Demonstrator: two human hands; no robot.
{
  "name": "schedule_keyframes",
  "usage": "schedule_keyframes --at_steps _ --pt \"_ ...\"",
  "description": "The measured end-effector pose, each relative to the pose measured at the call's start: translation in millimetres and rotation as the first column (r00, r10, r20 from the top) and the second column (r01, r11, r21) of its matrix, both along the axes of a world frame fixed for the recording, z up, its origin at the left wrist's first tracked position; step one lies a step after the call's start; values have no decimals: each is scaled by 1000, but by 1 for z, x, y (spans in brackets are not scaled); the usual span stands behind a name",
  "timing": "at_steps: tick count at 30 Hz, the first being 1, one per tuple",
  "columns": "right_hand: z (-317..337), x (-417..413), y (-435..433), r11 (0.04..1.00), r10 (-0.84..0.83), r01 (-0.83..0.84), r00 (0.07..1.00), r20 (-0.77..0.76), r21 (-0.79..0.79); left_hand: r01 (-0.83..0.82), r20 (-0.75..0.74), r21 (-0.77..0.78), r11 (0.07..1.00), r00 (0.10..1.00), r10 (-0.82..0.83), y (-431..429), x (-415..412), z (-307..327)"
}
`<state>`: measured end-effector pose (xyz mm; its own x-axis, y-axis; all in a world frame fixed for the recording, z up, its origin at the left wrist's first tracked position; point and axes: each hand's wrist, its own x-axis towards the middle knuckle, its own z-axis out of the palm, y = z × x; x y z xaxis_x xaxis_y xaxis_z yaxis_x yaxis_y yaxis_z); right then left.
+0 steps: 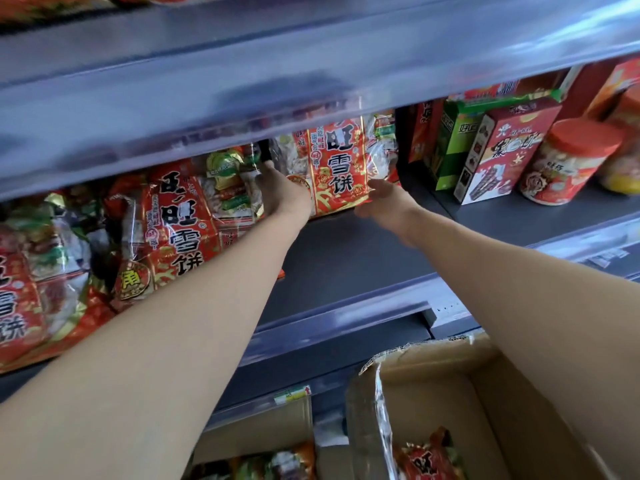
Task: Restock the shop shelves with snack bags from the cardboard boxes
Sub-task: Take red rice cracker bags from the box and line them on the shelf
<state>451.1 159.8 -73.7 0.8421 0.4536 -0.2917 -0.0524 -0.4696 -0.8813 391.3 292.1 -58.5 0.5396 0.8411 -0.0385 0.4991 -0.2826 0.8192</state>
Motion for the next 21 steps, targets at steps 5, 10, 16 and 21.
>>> schedule_keyframes --at_steps 5,10,16,21 --pt "5 -28 -30 999 -30 35 989 144 -37 115 32 42 993 993 -116 -44 -29 -6" --pt "-10 -75 -97 997 -44 55 985 168 -58 269 84 -9 963 960 -267 -125 -83 -18" --pt "-61 -163 -195 977 -98 121 986 133 -173 381 -46 -74 922 922 -385 -235 -159 -55" --pt "-121 -212 -241 952 -95 79 995 -41 -294 296 -366 -421 858 810 -459 -284 -189 -121"
